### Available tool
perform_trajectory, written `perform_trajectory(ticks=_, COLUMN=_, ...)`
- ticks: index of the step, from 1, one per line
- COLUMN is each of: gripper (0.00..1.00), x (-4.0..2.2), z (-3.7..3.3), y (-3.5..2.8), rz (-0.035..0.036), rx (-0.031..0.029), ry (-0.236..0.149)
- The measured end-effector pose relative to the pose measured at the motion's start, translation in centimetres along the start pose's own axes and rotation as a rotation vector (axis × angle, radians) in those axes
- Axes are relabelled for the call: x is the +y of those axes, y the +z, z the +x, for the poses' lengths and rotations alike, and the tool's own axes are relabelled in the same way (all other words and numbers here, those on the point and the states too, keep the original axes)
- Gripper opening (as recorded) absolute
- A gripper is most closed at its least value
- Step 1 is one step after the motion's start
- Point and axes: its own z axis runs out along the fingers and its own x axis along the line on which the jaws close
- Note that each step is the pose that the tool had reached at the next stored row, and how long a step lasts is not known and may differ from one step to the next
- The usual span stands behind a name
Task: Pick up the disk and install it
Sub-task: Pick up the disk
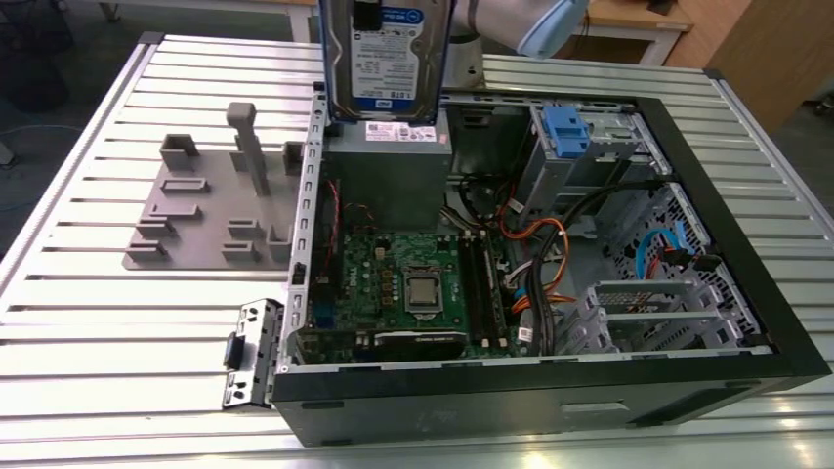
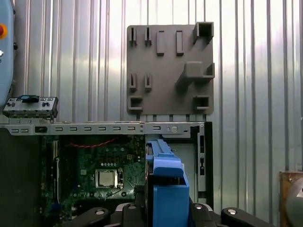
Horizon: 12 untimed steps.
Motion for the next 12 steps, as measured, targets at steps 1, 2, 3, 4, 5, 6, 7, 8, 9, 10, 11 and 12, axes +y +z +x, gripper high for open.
perform_trajectory(ticks=1, gripper=0.36, x=-0.02, z=0.05, y=0.0, rz=0.0, rx=0.0003, ry=0.0)
perform_trajectory(ticks=2, gripper=0.36, x=-0.03, z=0.1, y=0.0, rz=0.0, rx=0.0006, ry=0.0)
perform_trajectory(ticks=3, gripper=0.36, x=-0.05, z=0.15, y=0.01, rz=-0.0001, rx=0.0008, ry=0.0)
perform_trajectory(ticks=4, gripper=0.36, x=-0.06, z=0.19, y=0.01, rz=-0.0001, rx=0.0011, ry=0.0)
perform_trajectory(ticks=5, gripper=0.36, x=-0.08, z=0.24, y=0.01, rz=-0.0001, rx=0.0013, ry=0.0)
perform_trajectory(ticks=6, gripper=0.36, x=-0.09, z=0.3, y=0.02, rz=0.0, rx=0.0015, ry=0.0)
perform_trajectory(ticks=7, gripper=0.36, x=-0.11, z=0.35, y=0.02, rz=-0.0001, rx=0.0018, ry=0.0)
perform_trajectory(ticks=8, gripper=0.36, x=-0.12, z=0.39, y=0.02, rz=0.0, rx=0.002, ry=0.0)
perform_trajectory(ticks=9, gripper=0.36, x=-0.14, z=0.44, y=0.03, rz=0.0, rx=0.0022, ry=0.0)
perform_trajectory(ticks=10, gripper=0.36, x=-0.16, z=0.49, y=0.04, rz=0.0, rx=0.0024, ry=0.0)
perform_trajectory(ticks=11, gripper=0.36, x=-0.18, z=0.54, y=0.04, rz=0.0, rx=0.0027, ry=0.0)
perform_trajectory(ticks=12, gripper=0.36, x=-0.19, z=0.58, y=0.04, rz=0.0, rx=0.003, ry=0.0)
